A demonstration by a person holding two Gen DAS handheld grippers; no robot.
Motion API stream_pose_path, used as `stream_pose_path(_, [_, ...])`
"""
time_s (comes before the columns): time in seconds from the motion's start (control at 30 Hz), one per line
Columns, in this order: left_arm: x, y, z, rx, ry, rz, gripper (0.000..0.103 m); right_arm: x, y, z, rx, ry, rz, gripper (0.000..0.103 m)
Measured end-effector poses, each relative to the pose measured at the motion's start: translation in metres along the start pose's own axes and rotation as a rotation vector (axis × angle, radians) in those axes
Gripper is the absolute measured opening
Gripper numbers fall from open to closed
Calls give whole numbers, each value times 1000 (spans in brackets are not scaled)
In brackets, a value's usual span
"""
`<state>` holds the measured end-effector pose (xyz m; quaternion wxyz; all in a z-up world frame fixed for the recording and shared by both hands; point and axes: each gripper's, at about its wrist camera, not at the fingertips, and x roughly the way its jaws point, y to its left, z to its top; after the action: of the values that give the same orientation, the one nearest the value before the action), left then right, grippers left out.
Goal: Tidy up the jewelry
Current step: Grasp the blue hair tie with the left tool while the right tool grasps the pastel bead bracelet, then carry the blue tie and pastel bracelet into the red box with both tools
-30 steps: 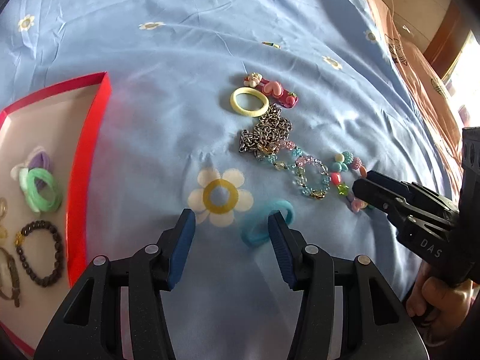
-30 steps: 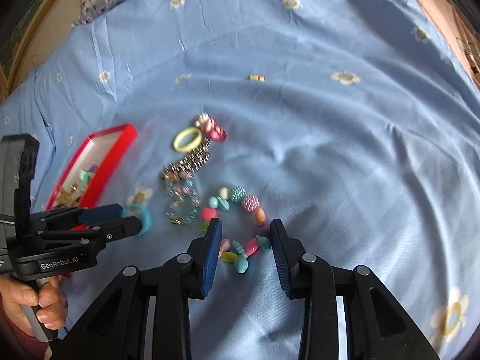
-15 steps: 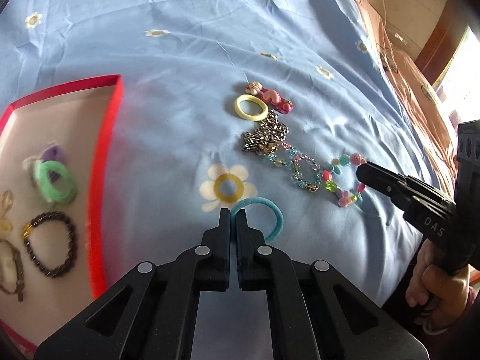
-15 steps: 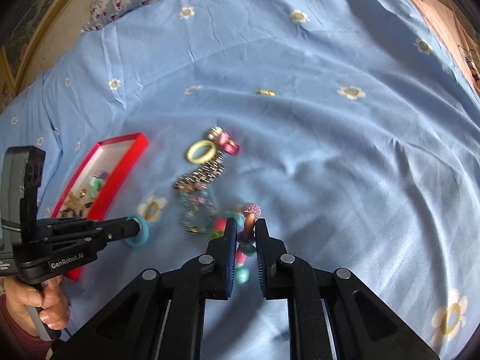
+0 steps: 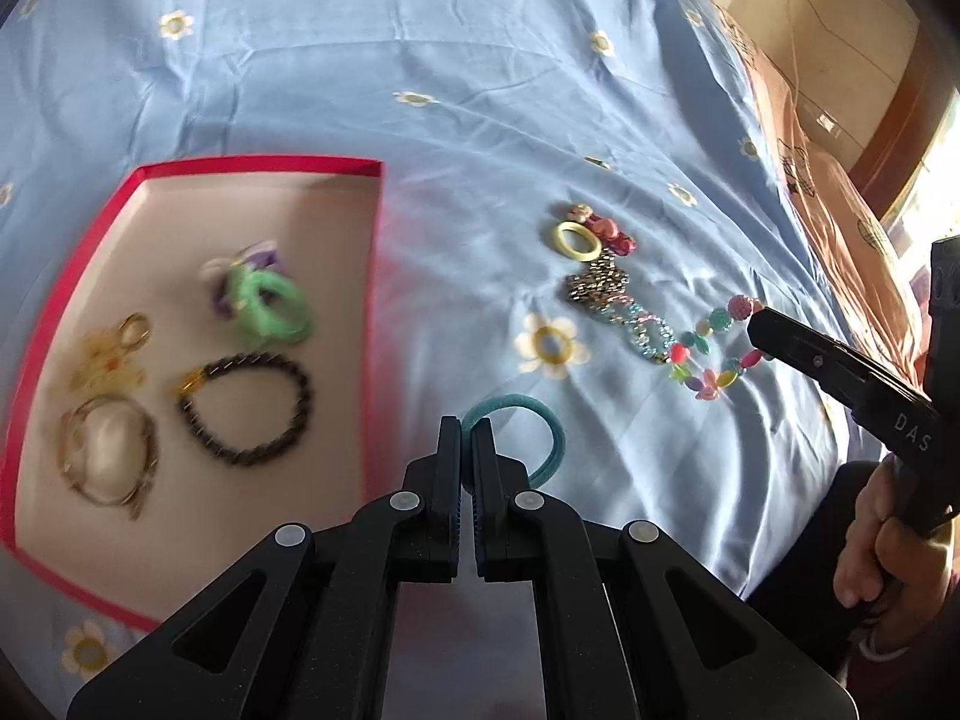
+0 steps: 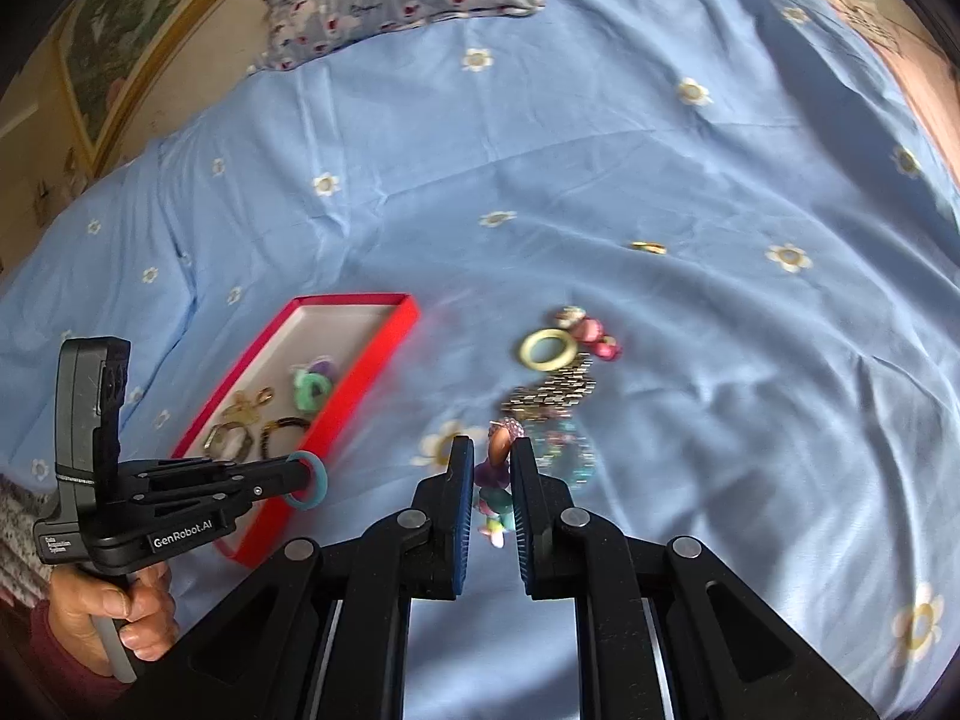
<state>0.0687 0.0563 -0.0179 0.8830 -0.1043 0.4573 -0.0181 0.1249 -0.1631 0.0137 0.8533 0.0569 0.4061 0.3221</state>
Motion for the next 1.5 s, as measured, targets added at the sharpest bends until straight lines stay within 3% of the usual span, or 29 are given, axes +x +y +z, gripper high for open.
stream_pose_path(0.8, [-53,99,-39,-191,-52,132,2,30,95,-3,-128,62,192,12])
stream_pose_path(1.27, [-55,134,-45,-250,-38,184,2,59,162,-4,-217,109,315,12])
stream_pose_path(1.5, [-45,143,-45,-262,-15,193,2,90,181,-15,-225,183,369,12])
